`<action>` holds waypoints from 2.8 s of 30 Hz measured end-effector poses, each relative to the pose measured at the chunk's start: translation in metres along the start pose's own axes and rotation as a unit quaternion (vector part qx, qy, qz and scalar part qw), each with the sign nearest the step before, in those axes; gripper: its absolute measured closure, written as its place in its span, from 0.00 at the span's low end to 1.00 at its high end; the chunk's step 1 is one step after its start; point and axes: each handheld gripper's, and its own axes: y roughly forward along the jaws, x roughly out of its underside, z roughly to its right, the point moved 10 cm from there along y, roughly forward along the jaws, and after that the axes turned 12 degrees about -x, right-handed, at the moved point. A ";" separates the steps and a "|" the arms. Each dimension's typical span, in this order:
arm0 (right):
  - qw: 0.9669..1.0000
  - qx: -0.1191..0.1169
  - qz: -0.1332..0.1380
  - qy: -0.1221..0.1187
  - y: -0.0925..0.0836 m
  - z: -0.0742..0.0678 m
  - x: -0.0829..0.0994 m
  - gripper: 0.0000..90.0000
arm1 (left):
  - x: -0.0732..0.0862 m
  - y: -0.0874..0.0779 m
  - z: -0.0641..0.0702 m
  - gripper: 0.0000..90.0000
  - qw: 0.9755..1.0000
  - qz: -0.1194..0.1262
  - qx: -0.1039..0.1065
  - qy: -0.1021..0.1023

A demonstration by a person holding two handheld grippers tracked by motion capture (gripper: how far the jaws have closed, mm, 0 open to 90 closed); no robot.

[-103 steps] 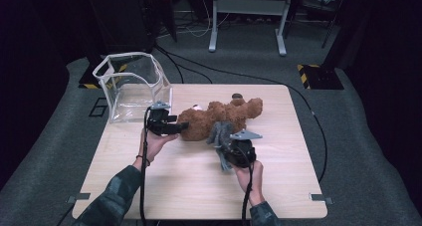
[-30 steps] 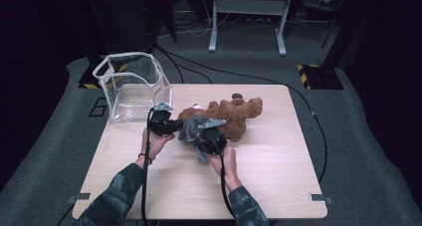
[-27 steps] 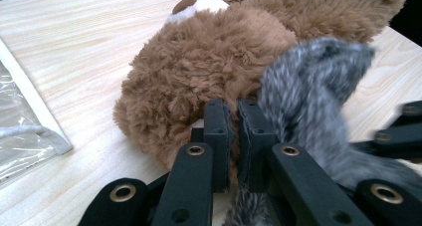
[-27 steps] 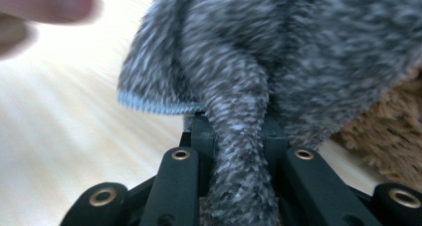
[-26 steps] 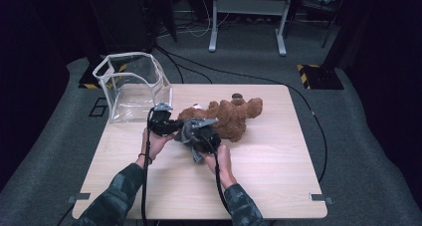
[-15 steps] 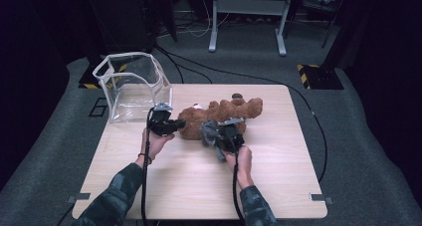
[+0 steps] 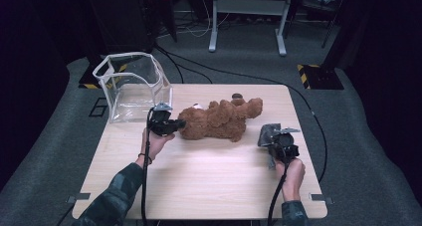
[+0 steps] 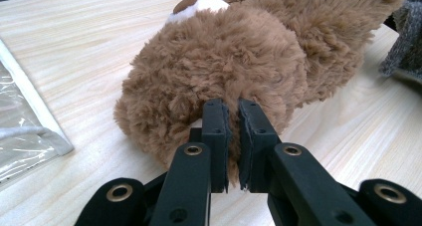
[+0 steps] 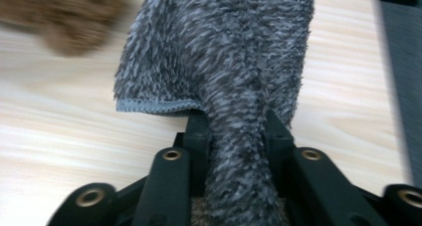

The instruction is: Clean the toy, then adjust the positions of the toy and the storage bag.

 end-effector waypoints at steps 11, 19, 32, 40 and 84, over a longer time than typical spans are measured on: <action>0.997 -0.073 0.022 0.024 -0.010 0.005 0.009 0.00 | 0.001 -0.004 0.000 0.61 1.000 -0.004 -0.004 -0.001; 0.991 -0.118 0.056 -0.022 -0.031 -0.015 -0.012 0.00 | 0.000 -0.006 0.003 0.35 1.000 0.000 -0.017 -0.003; 0.987 -0.149 0.050 -0.044 -0.011 -0.031 -0.053 0.00 | -0.001 0.006 0.000 0.18 0.999 -0.021 -0.041 -0.002; 0.983 -0.168 0.052 -0.050 0.003 -0.039 -0.078 0.00 | -0.002 0.012 0.001 0.17 0.999 -0.029 -0.032 -0.013; 0.976 -0.204 0.068 -0.023 0.041 -0.046 -0.138 0.72 | 0.013 0.019 0.001 0.78 0.999 -0.021 -0.010 0.024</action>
